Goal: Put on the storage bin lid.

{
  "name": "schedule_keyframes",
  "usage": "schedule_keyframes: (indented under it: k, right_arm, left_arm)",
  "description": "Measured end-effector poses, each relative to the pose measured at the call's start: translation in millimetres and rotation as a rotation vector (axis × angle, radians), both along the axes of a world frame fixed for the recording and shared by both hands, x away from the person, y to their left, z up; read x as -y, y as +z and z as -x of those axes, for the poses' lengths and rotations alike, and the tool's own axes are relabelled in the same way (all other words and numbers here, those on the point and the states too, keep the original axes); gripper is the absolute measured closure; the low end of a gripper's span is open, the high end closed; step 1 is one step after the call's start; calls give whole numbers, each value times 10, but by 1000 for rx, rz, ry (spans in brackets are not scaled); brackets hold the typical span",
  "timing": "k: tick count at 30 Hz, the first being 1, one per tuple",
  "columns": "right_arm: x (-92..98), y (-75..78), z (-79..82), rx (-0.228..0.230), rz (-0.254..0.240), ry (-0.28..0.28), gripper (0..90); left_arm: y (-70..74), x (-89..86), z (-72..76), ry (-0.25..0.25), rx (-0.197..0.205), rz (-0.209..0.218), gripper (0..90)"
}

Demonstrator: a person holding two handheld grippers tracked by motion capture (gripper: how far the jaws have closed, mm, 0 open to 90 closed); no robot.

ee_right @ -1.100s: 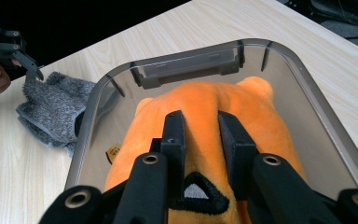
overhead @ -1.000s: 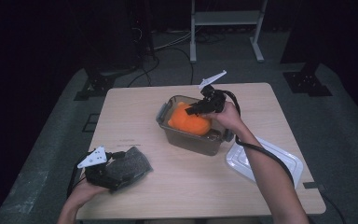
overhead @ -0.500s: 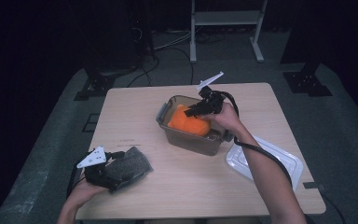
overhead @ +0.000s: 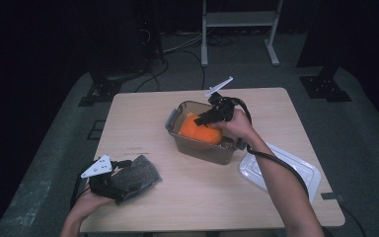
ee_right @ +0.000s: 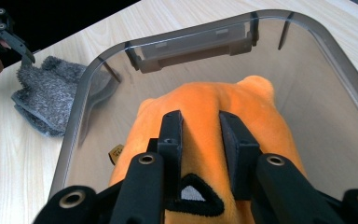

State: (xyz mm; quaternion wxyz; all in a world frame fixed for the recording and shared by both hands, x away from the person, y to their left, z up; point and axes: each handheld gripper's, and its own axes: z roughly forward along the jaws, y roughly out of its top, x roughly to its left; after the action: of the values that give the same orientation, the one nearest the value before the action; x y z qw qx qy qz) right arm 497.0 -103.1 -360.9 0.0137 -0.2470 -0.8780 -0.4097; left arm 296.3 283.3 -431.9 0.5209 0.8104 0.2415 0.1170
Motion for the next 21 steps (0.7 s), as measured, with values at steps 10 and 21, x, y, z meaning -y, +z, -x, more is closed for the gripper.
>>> schedule_keyframes:
  k: [10, 21]
  right_arm:
    - [-10, -2, 3, -9, 16, 6, 694]
    - [-10, 4, 12, -10, 24, 5, 690]
  left_arm:
    - [-2, 3, -1, 0, 0, -2, 61]
    - [1, 7, -3, -2, 2, -2, 61]
